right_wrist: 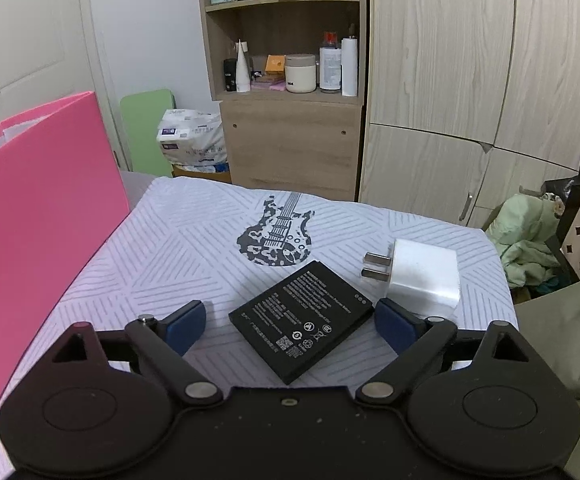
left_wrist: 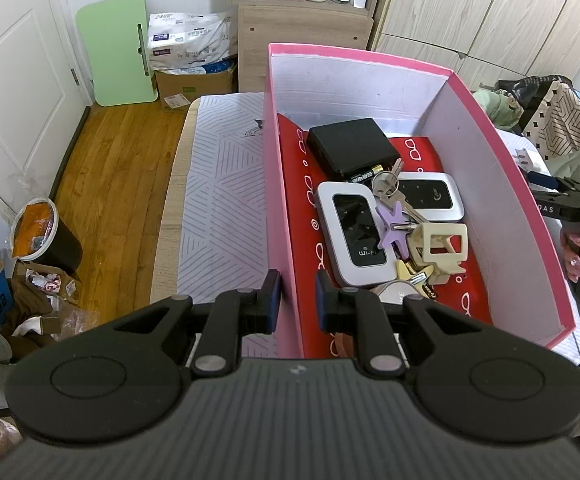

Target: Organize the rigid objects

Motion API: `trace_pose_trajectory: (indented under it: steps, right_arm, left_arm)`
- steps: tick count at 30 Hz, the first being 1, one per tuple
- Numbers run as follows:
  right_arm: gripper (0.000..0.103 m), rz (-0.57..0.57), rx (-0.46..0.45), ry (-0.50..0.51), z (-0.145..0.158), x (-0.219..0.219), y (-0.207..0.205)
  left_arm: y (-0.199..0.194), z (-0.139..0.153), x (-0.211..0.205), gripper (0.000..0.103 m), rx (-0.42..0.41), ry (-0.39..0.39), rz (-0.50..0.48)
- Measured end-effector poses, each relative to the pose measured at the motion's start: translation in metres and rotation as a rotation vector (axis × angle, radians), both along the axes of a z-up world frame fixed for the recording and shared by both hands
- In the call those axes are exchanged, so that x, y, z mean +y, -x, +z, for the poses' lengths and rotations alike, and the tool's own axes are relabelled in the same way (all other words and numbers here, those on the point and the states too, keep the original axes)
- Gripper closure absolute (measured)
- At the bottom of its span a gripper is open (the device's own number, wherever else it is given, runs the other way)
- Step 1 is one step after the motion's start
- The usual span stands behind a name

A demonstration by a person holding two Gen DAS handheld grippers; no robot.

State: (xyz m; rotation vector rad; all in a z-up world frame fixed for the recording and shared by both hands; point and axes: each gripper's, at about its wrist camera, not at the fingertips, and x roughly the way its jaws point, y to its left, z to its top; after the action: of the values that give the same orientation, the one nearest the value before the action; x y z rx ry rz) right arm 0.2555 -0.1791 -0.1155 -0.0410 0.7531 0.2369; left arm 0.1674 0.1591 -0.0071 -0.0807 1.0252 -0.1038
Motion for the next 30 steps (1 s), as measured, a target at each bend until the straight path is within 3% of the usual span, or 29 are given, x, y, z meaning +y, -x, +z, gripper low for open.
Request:
trace_pose_trajectory:
  steps: [2, 6, 13, 18, 20, 23, 27, 28, 30]
  right_arm:
    - [0.012, -0.002, -0.011, 0.002, 0.0, 0.0, 0.002]
    - [0.035, 0.001, -0.011, -0.009, 0.005, -0.004, 0.007]
    - [0.04, 0.002, 0.011, -0.03, 0.009, -0.007, 0.013]
    - [0.041, 0.078, 0.062, -0.083, 0.014, -0.007, 0.018]
    - [0.041, 0.114, 0.074, -0.049, 0.015, -0.003, 0.021]
    - [0.032, 0.071, 0.09, -0.011, 0.017, 0.003, 0.02]
    - [0.027, -0.019, 0.119, -0.067, 0.016, 0.005, 0.008]
    - [0.028, -0.034, 0.12, -0.06, 0.016, 0.008, 0.006]
    - [0.045, -0.056, 0.108, 0.01, 0.015, 0.018, 0.002]
  left_arm:
    - [0.0, 0.0, 0.0, 0.087, 0.001, 0.001, 0.0]
    - [0.0, 0.0, 0.0, 0.087, 0.0, 0.002, 0.0]
    - [0.0, 0.0, 0.0, 0.087, -0.001, 0.003, 0.001]
    - [0.0, 0.0, 0.0, 0.087, 0.0, 0.003, 0.001]
    - [-0.001, 0.0, 0.0, 0.087, 0.0, 0.004, 0.001]
    - [0.0, 0.0, 0.0, 0.087, -0.001, 0.001, 0.001]
    - [0.0, 0.0, -0.001, 0.087, -0.002, 0.001, 0.001]
    - [0.0, 0.0, 0.0, 0.087, -0.001, 0.001, 0.001]
    - [0.0, 0.0, 0.0, 0.087, -0.001, 0.003, 0.0]
